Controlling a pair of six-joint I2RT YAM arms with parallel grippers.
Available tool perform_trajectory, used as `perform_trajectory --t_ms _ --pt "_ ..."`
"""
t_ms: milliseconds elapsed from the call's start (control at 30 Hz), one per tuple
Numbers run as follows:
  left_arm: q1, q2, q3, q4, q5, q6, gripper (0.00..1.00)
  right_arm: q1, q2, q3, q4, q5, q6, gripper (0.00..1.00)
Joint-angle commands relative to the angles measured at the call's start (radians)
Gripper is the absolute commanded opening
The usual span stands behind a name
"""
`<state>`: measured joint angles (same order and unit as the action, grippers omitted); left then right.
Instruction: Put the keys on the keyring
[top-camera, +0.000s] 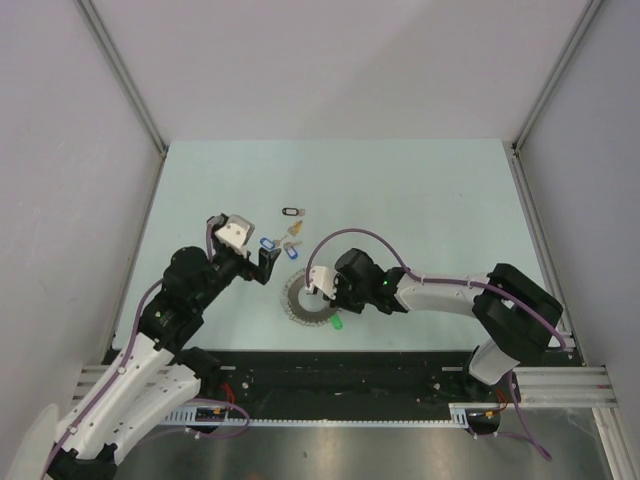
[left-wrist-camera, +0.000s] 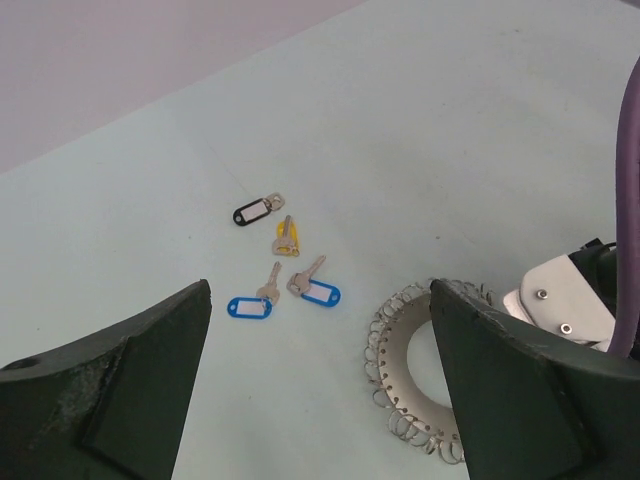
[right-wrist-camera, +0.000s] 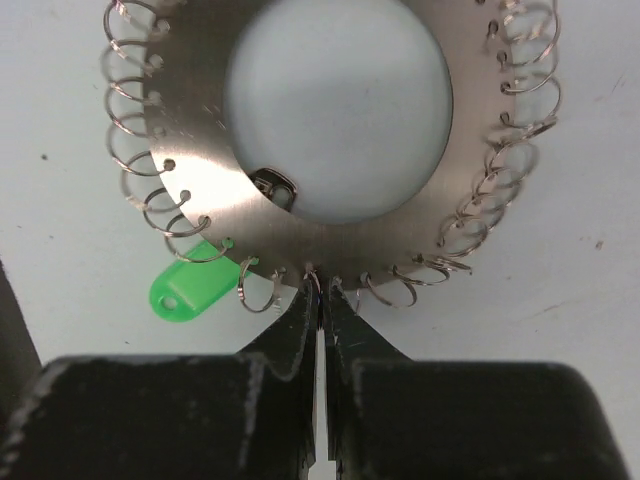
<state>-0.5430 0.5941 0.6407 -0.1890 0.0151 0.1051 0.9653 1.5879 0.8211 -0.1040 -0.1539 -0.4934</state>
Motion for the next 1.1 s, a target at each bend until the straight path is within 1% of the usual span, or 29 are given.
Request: perform_trajectory --t_ms 0,67,100,200,567,800,1000,1067 --pt "0.0 -0.002 0.004 -0.001 -0.049 0.022 0.95 0.006 0.026 0.013 -0.028 0.05 0.003 0.02" --pt "0.0 -0.007 0.002 -0.004 -0.043 0.021 0.95 0.004 0.03 0.015 -0.037 0.054 0.006 0.03" --pt "0.0 -0.008 0.001 -0.004 -0.04 0.019 0.95 0.004 0.03 0.018 -0.039 0.056 0.007 0.1" --pt "0.0 -0.004 0.004 -0.009 -0.04 0.022 0.95 0.004 0.021 0.029 -0.057 0.063 0.009 0.18" --pt "0.0 0.004 0.007 -0.017 -0.029 0.019 0.96 0.007 -0.037 0.056 -0.088 0.053 0.029 0.2" --pt "-0.002 0.009 0.008 -0.021 -0.024 0.018 0.96 0.006 -0.032 0.058 -0.077 0.03 0.027 0.2" --pt "-0.002 0.012 0.01 -0.024 -0.024 0.018 0.96 0.006 -0.025 0.065 -0.077 0.01 0.019 0.18" --pt "0.0 0.013 0.01 -0.026 -0.018 0.018 0.96 0.006 -0.019 0.069 -0.082 0.004 0.019 0.15"
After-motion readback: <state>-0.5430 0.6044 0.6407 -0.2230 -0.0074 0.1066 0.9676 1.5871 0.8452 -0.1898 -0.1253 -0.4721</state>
